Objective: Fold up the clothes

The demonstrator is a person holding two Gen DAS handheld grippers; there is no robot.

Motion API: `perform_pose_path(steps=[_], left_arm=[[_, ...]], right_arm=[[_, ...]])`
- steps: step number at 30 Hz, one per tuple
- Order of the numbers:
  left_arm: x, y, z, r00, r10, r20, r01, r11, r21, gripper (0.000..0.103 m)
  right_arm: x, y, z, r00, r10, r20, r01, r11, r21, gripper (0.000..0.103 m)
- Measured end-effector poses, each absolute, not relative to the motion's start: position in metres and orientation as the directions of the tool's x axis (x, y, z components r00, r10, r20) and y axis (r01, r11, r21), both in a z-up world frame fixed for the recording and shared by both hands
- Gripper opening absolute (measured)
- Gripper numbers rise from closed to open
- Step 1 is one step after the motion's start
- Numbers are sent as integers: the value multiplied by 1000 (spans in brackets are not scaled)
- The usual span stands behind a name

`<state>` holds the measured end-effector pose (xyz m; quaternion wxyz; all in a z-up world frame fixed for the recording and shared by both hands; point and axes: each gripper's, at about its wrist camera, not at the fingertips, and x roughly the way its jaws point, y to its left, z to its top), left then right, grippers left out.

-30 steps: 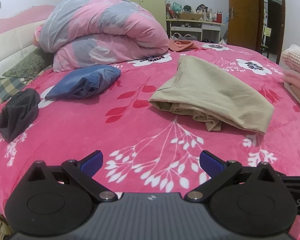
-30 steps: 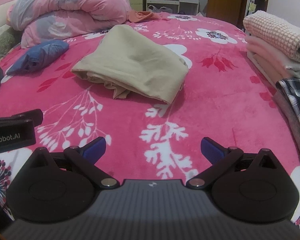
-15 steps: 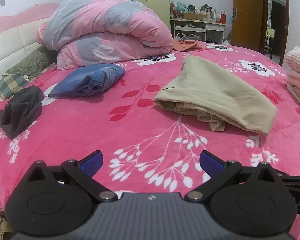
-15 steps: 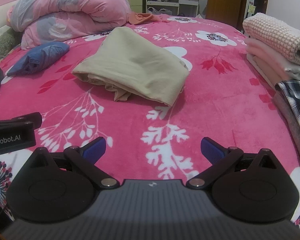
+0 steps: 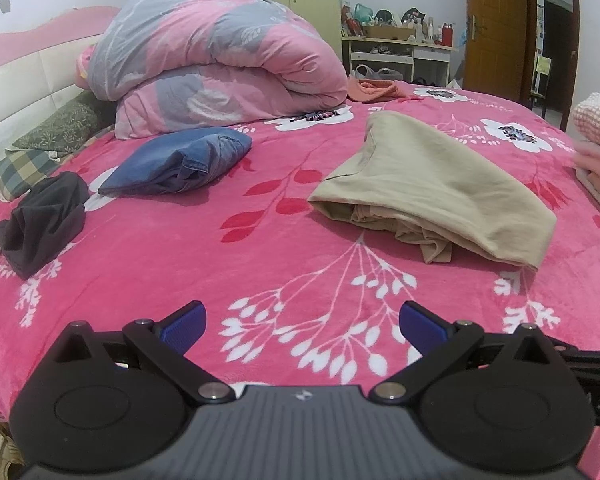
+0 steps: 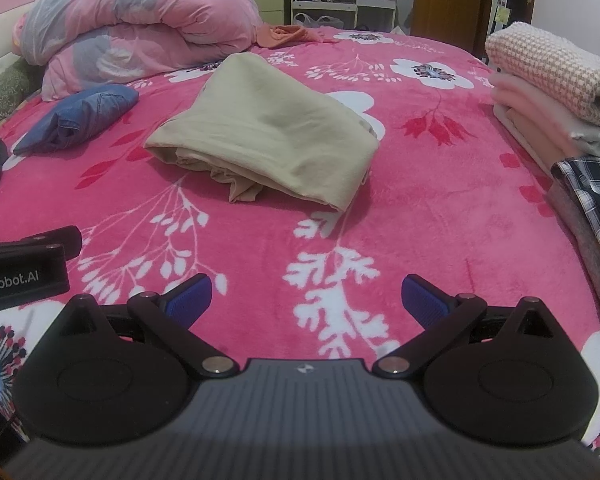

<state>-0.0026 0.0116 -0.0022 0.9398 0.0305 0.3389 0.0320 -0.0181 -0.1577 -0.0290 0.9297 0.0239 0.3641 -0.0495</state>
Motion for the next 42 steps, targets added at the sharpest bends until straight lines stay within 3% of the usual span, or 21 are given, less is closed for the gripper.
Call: perform_pose_path(steps=[42], left_arm=[[-3, 13, 2, 764, 83, -640, -35, 996, 88, 103]], right_arm=[[-17, -154, -28, 733, -53, -678, 96, 995, 27, 102]])
